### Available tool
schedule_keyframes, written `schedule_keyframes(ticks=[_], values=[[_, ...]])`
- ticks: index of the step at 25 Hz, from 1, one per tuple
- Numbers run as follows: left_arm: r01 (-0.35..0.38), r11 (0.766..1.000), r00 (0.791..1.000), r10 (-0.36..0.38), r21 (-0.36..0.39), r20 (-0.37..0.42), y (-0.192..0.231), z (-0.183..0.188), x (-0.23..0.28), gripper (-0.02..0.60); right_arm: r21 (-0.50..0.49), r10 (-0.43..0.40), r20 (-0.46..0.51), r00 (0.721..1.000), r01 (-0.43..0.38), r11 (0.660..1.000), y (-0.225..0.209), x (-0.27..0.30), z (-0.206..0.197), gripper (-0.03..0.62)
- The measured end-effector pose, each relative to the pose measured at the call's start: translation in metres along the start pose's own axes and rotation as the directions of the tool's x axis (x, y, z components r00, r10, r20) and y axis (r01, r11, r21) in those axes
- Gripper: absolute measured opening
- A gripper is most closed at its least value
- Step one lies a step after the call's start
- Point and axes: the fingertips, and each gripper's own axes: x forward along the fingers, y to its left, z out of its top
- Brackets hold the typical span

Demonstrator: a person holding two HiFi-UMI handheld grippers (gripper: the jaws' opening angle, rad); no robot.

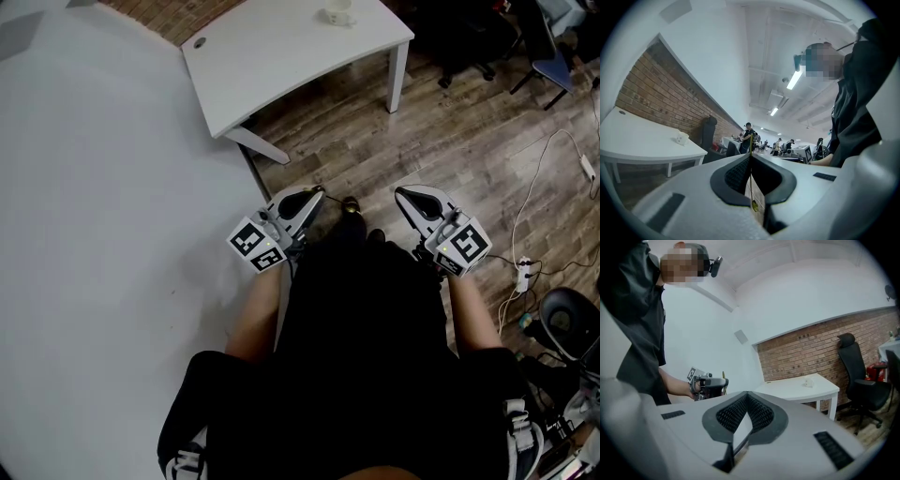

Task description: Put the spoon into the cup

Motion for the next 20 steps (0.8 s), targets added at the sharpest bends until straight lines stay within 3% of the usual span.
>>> schedule_keyframes(ticks=[11,20], values=[[0.03,0.998,0.999,-0.03,-0.048,0.016,0.037,0.006,0.033,0.017,0.026,-0.029,-0.051,0.998,0.03,0.999,-0.034,0.012,0.001,0.006],[0.048,0.994,0.999,-0.045,-0.096,0.029,0.117,0.024,0.069,0.017,0.016,-0.023,-0.078,0.997,0.025,1.0,-0.097,0.074,0.028,0.006]])
